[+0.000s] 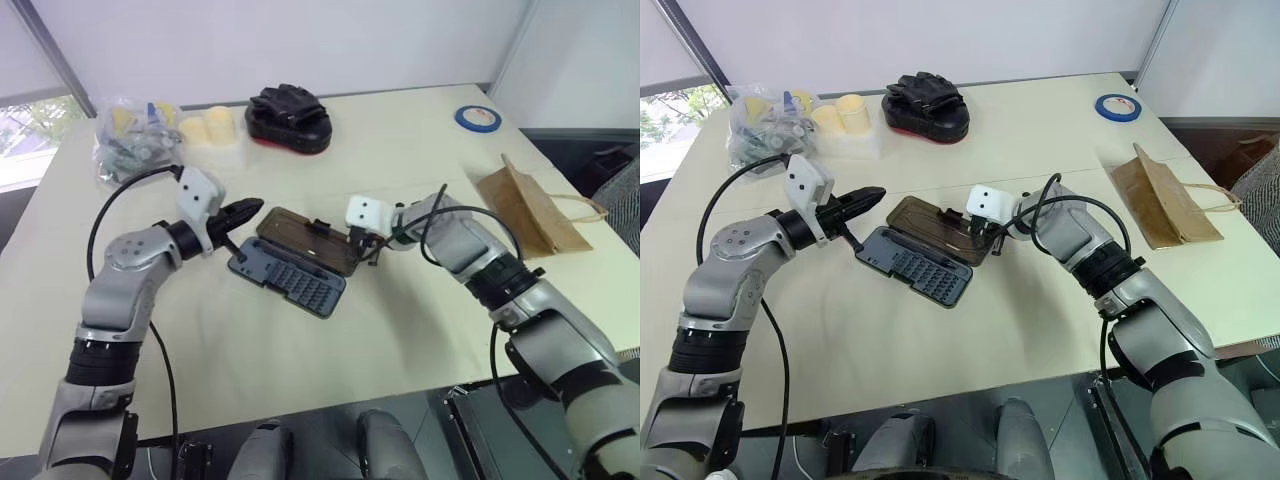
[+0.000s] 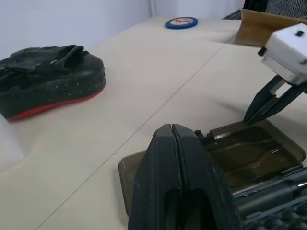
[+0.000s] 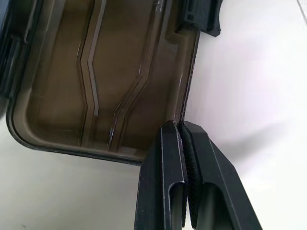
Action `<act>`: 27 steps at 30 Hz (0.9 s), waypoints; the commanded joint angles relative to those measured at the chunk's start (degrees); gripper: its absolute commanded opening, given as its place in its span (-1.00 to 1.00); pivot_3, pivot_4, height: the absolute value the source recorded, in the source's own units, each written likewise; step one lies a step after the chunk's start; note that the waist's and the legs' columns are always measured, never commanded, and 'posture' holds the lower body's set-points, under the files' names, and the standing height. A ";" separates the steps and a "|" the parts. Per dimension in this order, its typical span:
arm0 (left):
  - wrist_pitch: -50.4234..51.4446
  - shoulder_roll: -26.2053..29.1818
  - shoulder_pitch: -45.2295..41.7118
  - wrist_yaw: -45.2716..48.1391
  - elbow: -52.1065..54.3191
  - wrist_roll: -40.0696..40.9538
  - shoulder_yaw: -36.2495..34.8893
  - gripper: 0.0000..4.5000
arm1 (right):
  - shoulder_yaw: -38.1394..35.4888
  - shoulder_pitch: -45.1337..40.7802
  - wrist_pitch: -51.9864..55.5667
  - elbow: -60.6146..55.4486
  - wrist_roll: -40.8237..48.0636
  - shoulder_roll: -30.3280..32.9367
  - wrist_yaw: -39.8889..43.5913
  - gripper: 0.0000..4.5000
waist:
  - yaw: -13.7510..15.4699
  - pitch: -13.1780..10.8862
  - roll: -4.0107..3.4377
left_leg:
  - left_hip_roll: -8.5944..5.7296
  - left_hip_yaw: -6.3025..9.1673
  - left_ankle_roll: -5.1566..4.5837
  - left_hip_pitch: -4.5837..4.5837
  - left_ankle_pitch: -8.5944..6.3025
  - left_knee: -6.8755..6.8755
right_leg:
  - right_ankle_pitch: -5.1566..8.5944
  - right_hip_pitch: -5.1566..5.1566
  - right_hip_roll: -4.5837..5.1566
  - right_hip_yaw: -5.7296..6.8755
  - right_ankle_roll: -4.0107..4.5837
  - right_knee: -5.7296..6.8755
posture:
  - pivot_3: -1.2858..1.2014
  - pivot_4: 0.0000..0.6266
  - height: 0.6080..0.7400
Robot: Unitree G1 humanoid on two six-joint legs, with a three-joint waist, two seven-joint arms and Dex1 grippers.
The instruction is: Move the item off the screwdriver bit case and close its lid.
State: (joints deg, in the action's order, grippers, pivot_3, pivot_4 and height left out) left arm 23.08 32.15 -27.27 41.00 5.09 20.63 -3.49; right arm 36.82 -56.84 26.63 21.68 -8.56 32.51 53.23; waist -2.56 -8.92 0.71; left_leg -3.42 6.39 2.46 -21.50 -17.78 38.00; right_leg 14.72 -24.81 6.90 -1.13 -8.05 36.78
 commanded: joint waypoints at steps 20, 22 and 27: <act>-1.58 0.12 -0.23 -0.66 1.46 -0.22 -1.50 -1.00 | 3.15 -8.76 -59.51 27.91 -23.42 0.30 -7.43 -0.98 | 0.33 -0.01 -0.01 | -0.03 0.03 0.04 -0.02 0.02 -0.04 | 0.00 0.24 0.01 0.02 0.00 -0.49 | 0.03 -0.52 1.00; -1.58 0.13 -0.18 -0.66 1.47 -0.21 -1.50 -1.00 | 3.20 -9.41 -61.72 29.58 -24.64 0.41 -8.11 -0.98 | 0.34 -0.01 -0.01 | -0.03 0.04 0.04 -0.02 0.02 -0.04 | 0.00 0.25 0.01 0.02 0.00 -0.50 | 0.03 -0.52 1.00; -1.65 0.13 -0.21 -0.66 1.37 -0.16 -1.55 -1.00 | 4.54 -10.23 -69.65 31.84 -29.22 2.11 -11.01 -0.98 | 0.39 -0.01 -0.02 | -0.04 0.04 0.04 -0.02 0.02 -0.04 | 0.00 0.26 0.01 0.02 0.00 -0.50 | 0.03 -0.52 1.00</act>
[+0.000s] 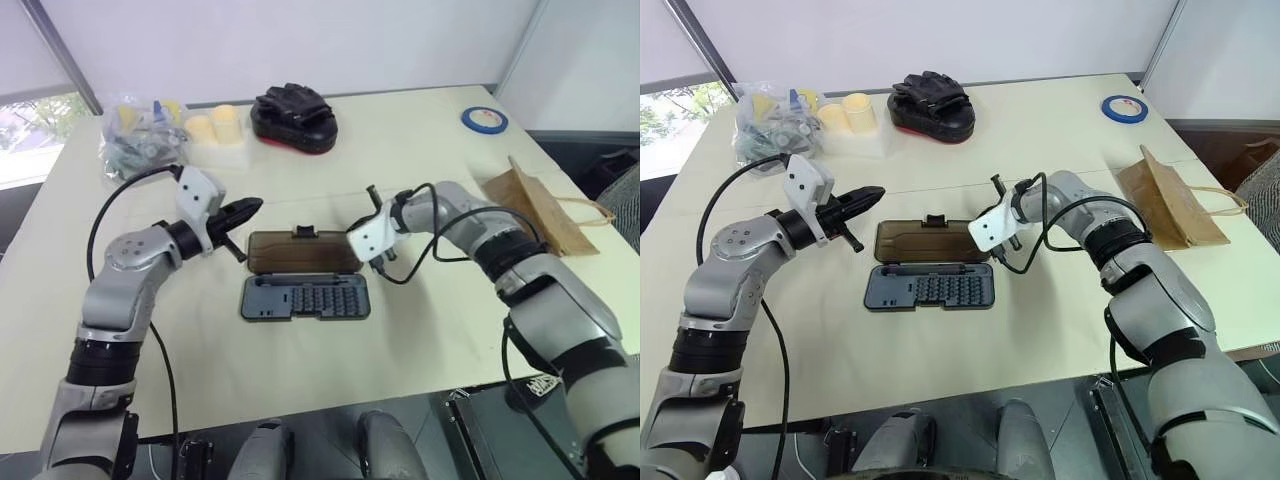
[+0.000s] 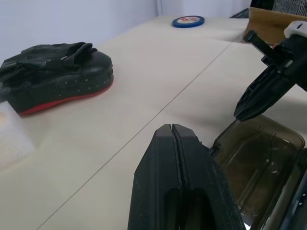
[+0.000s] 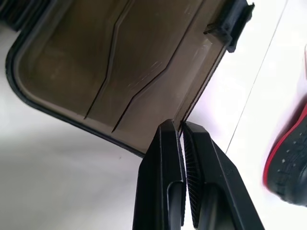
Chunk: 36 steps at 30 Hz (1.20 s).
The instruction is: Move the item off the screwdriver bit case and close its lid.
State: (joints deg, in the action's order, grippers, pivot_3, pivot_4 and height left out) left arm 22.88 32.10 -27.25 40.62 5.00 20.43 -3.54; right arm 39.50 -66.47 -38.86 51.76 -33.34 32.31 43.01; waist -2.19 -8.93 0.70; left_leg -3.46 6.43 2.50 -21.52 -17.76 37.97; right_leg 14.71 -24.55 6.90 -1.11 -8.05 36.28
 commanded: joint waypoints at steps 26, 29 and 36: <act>-1.54 0.33 -0.90 0.58 0.37 -0.13 -1.09 -1.00 | -2.56 2.74 -6.12 -0.45 -3.30 4.15 4.52 -0.98 | -0.05 0.00 0.00 | 0.00 0.01 0.00 0.00 0.00 0.00 | 0.00 0.04 0.00 0.00 0.00 -0.02 | 0.03 -0.52 1.00; -1.61 0.26 -1.16 0.66 0.16 -0.19 -0.92 -1.00 | -3.32 3.92 -4.96 -2.21 -2.62 4.86 6.10 -0.98 | 0.02 0.00 0.00 | -0.01 0.02 0.00 0.00 0.00 0.01 | 0.00 0.06 0.00 0.00 0.00 -0.03 | 0.03 -0.52 1.00; -2.00 0.19 -1.66 1.07 -0.52 -0.35 -0.61 -1.00 | -5.02 6.04 -3.10 -5.62 -1.09 5.33 8.14 -0.98 | 0.01 0.00 0.00 | -0.01 0.01 0.00 0.01 0.00 0.02 | 0.00 0.07 0.00 -0.01 0.00 -0.03 | 0.03 -0.52 1.00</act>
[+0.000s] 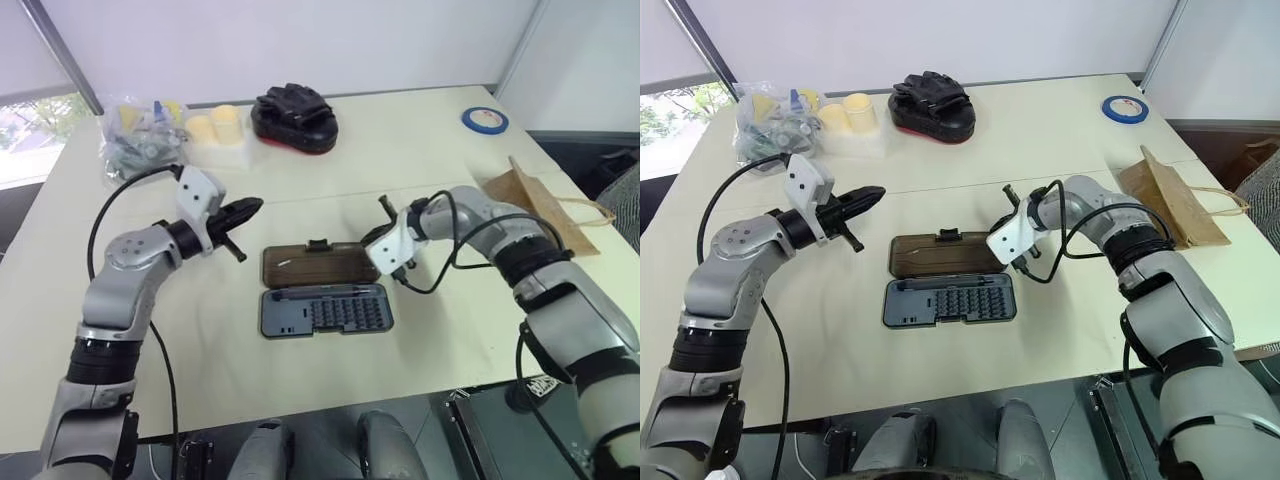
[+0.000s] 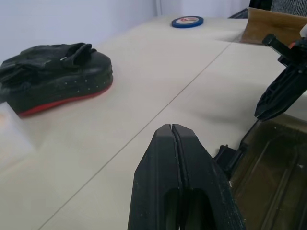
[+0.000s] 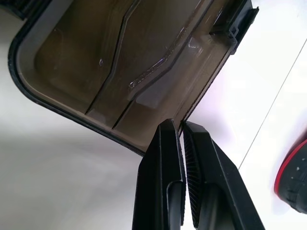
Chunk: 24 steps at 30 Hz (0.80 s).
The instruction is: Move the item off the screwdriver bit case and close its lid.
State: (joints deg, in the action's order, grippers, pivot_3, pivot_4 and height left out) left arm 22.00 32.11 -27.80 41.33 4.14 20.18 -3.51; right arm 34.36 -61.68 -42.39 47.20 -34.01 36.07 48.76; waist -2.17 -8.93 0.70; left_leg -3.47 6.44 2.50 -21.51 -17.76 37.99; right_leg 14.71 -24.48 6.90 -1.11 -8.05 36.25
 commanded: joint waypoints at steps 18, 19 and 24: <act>3.25 1.87 2.36 7.20 4.78 3.97 0.61 -1.00 | -12.76 9.27 26.69 -26.63 15.97 2.62 15.04 0.96 | 0.66 -0.01 -0.02 | 0.01 0.02 0.00 -0.02 0.00 0.03 | 0.00 0.01 0.00 0.01 0.00 -0.01 | 0.03 -0.52 1.00; 3.75 2.15 2.60 7.87 5.24 4.45 0.55 -1.00 | -14.01 10.46 30.26 -29.92 17.02 2.30 15.20 0.96 | 0.69 -0.02 -0.03 | 0.01 0.02 0.00 -0.04 0.00 0.02 | 0.00 0.00 0.00 0.01 0.00 -0.01 | 0.03 -0.52 1.00; 6.71 3.46 2.53 10.62 5.92 7.23 -0.32 -1.00 | -19.56 17.38 46.80 -44.97 19.86 -0.56 11.14 0.96 | 0.97 -0.03 -0.04 | 0.05 0.03 -0.01 -0.02 0.00 0.02 | 0.00 -0.03 -0.03 0.02 0.00 0.04 | 0.03 -0.52 1.00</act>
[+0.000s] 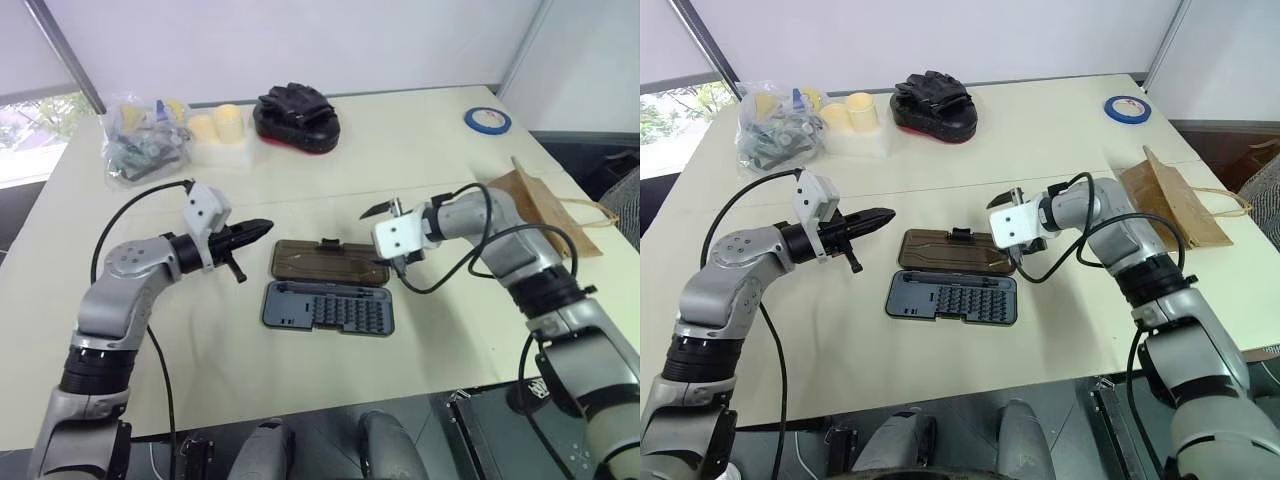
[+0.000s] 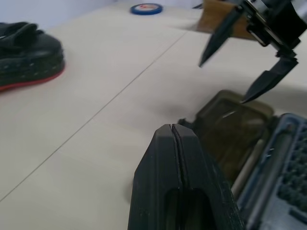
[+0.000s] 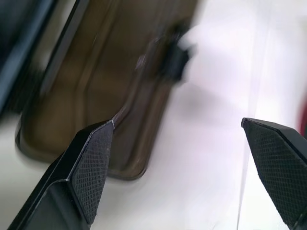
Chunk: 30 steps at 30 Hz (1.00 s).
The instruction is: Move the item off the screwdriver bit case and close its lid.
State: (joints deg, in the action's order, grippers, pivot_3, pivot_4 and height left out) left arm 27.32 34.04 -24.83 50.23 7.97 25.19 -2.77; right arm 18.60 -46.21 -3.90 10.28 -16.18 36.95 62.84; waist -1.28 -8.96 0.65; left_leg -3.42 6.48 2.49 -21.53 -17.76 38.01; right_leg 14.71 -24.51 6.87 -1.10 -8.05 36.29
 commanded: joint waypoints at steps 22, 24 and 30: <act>-4.64 7.51 5.00 19.40 -6.49 -4.74 13.23 -1.00 | -12.70 2.94 56.13 -17.33 10.94 -12.55 -20.22 0.96 | 0.36 -0.02 -0.04 | -0.02 -0.04 -0.01 -0.01 0.00 -0.02 | 0.00 -0.02 0.00 -0.02 0.01 0.02 | 0.03 -0.52 1.00; -6.35 6.24 4.59 19.05 -8.55 -5.97 13.86 -1.00 | -11.52 2.15 55.06 -16.28 11.63 -11.27 -19.10 0.96 | 0.27 -0.03 -0.05 | -0.02 -0.04 -0.01 -0.01 -0.01 -0.03 | 0.00 -0.02 0.00 -0.01 0.01 0.02 | 0.03 -0.52 1.00; -9.00 3.92 4.79 19.07 -11.10 -7.66 14.15 -1.00 | -4.77 0.80 48.50 -10.08 11.81 -6.78 -13.98 0.96 | 0.09 -0.02 -0.05 | -0.01 -0.08 -0.03 0.01 -0.01 -0.02 | 0.00 -0.02 0.00 -0.01 0.00 0.02 | 0.03 -0.52 1.00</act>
State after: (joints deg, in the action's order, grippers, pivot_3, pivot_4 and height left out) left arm 18.96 37.98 -20.41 69.63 -2.42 18.92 10.64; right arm 12.99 -43.72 47.33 -0.78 -4.30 29.90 47.89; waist -1.19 -8.98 0.61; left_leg -3.43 6.39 2.46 -21.51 -17.78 38.00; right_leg 14.71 -24.53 6.87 -1.11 -8.05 36.32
